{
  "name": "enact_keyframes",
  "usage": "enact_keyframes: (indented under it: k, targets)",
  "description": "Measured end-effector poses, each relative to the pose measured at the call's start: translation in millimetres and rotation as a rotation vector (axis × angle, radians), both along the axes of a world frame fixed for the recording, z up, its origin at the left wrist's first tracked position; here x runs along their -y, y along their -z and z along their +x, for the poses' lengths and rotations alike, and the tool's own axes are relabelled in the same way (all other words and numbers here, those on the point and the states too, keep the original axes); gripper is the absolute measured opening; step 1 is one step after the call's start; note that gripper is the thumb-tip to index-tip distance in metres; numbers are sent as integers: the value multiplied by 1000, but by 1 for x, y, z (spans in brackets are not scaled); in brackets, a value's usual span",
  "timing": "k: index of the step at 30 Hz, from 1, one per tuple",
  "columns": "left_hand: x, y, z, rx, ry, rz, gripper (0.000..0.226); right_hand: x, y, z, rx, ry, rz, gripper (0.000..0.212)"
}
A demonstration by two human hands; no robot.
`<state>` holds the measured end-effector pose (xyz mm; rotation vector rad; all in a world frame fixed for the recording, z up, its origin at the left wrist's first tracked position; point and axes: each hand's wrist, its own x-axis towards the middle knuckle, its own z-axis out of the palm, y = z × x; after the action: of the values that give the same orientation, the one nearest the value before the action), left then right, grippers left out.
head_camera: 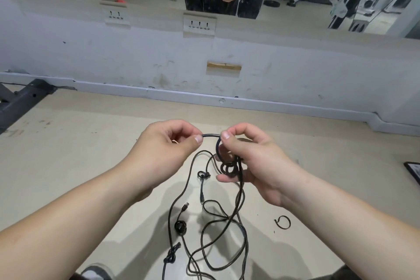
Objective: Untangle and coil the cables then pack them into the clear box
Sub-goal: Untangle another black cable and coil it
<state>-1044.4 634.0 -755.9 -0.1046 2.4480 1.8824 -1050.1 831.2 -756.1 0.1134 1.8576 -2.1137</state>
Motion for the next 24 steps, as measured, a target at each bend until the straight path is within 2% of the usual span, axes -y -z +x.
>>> enact_keyframes:
  k: [5, 8, 10, 15, 19, 21, 24]
  targets:
    - [-12, 7, 6, -5, 91, -43, 16, 2, 5, 4, -16, -57, 111, 11]
    - [-18, 5, 9, 39, 146, -4, 24, -1, 4, -1, 9, 26, 113, 29]
    - [-21, 3, 10, -11, 161, -46, 21, -2, 4, -3, 28, 54, 83, 36]
    - [-20, 3, 8, -142, 120, -166, 8, -1, 3, 0, 13, -40, 88, 29]
    - [-6, -5, -1, -129, 99, -216, 11, 0, 2, -2, -122, -51, 254, 31]
    - [0, -8, -7, -95, 41, -168, 9, -1, 1, -5, -138, -6, 321, 37]
    - [3, -10, -12, 31, -71, 49, 10, -5, -2, -11, -94, 66, 291, 36]
